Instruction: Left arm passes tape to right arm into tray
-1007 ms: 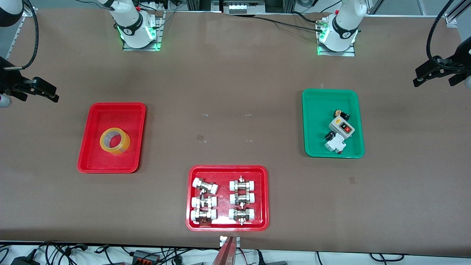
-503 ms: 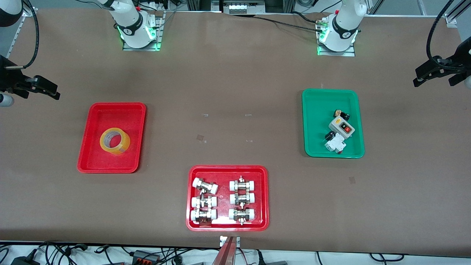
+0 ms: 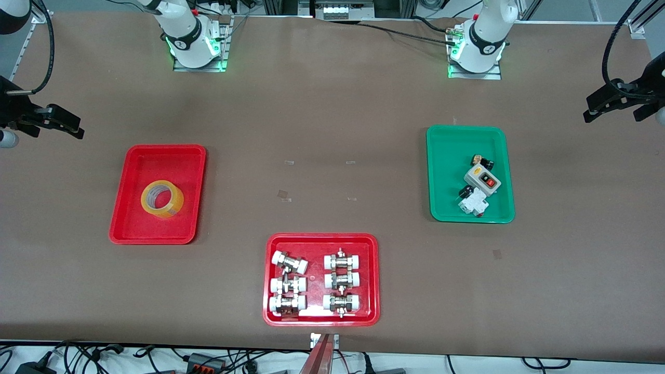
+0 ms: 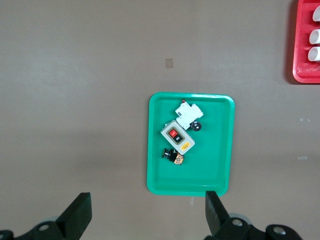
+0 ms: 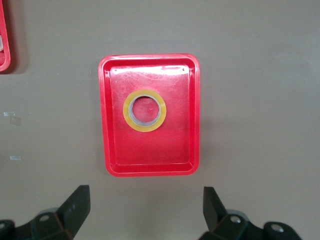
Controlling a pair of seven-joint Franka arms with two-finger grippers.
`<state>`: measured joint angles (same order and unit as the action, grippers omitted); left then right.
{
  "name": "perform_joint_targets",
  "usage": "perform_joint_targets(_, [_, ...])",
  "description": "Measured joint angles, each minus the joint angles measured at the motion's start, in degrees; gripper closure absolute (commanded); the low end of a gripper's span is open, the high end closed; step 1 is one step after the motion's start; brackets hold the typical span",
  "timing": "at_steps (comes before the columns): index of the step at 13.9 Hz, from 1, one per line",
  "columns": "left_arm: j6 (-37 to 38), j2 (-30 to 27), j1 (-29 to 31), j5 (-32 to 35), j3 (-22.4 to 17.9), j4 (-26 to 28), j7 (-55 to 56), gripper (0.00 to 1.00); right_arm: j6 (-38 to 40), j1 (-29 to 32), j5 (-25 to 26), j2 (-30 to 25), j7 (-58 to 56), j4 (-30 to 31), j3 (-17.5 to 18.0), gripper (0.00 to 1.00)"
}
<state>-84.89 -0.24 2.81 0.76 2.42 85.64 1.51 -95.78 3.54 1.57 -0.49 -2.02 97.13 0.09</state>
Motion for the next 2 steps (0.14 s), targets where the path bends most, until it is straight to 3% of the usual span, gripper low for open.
perform_joint_targets(2, [0.0,0.0,0.0,0.0,0.0,0.0,0.0,0.0,0.0,0.0,0.0,-0.01,-0.01,0.0,0.04,0.0])
